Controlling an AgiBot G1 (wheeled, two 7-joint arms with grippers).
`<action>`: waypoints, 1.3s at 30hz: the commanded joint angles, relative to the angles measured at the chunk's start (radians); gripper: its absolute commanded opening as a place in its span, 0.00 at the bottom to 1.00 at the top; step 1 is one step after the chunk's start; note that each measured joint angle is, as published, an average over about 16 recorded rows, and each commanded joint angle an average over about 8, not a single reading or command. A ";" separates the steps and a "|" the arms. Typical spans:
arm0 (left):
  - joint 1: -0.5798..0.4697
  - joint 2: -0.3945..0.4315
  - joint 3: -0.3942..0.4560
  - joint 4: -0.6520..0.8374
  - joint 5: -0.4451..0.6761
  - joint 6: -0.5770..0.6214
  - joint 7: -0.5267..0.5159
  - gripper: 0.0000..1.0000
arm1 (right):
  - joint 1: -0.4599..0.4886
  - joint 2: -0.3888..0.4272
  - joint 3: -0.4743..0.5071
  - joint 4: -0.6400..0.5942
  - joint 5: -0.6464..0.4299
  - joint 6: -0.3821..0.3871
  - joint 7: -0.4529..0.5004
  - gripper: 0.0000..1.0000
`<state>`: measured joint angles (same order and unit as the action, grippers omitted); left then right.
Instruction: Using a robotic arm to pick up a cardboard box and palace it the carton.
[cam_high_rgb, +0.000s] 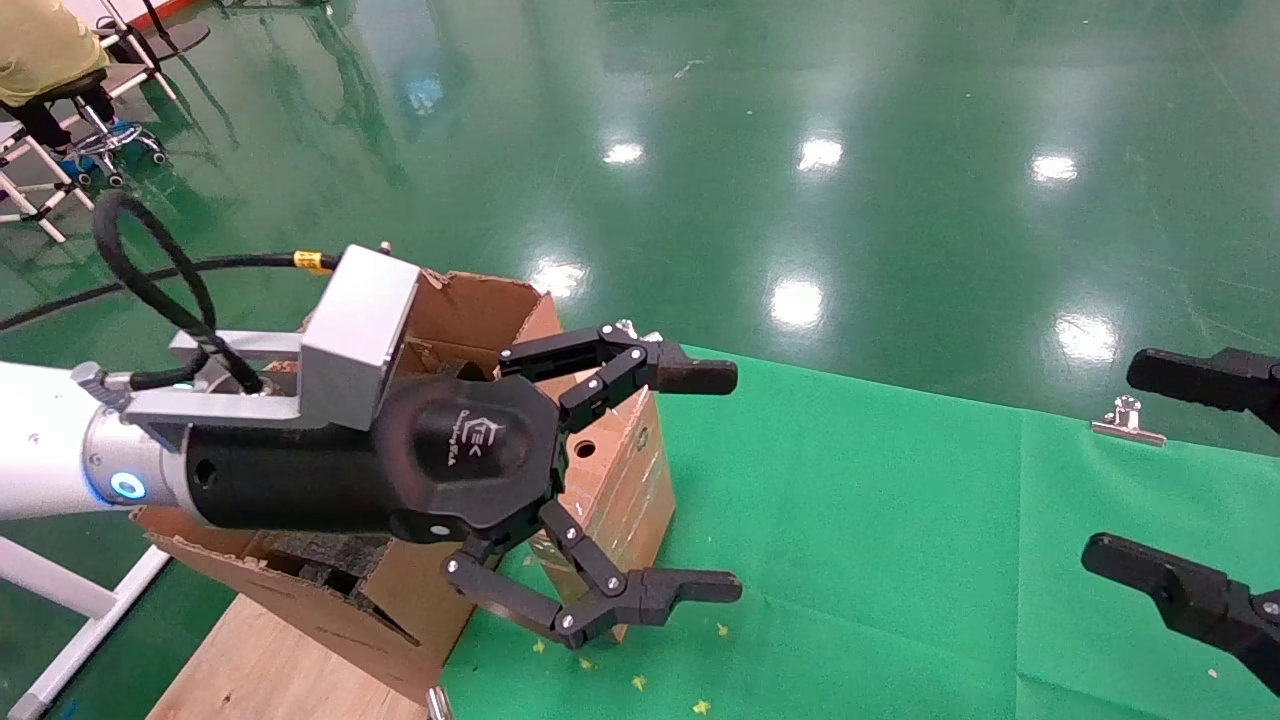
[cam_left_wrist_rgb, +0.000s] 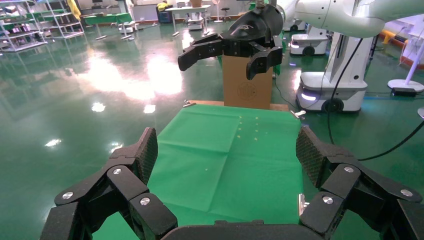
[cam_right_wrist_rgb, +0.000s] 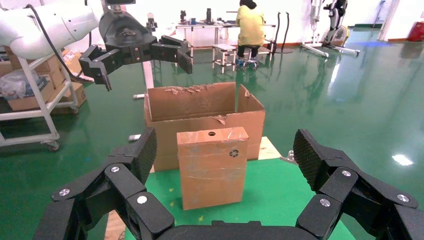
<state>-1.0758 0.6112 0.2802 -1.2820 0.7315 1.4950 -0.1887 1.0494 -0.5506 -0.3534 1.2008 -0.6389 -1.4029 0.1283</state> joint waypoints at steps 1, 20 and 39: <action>0.000 0.000 0.000 0.000 0.000 0.000 0.000 1.00 | 0.000 0.000 0.000 0.000 0.000 0.000 0.000 1.00; 0.001 0.000 0.000 0.001 -0.001 0.000 -0.002 1.00 | 0.000 0.000 0.000 0.000 0.000 0.000 0.000 0.00; -0.218 -0.081 0.158 -0.011 0.334 0.000 -0.356 1.00 | 0.000 0.000 0.000 0.000 0.000 0.000 0.000 0.00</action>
<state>-1.2808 0.5340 0.4272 -1.2889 1.0425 1.4912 -0.5251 1.0493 -0.5506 -0.3534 1.2008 -0.6389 -1.4028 0.1283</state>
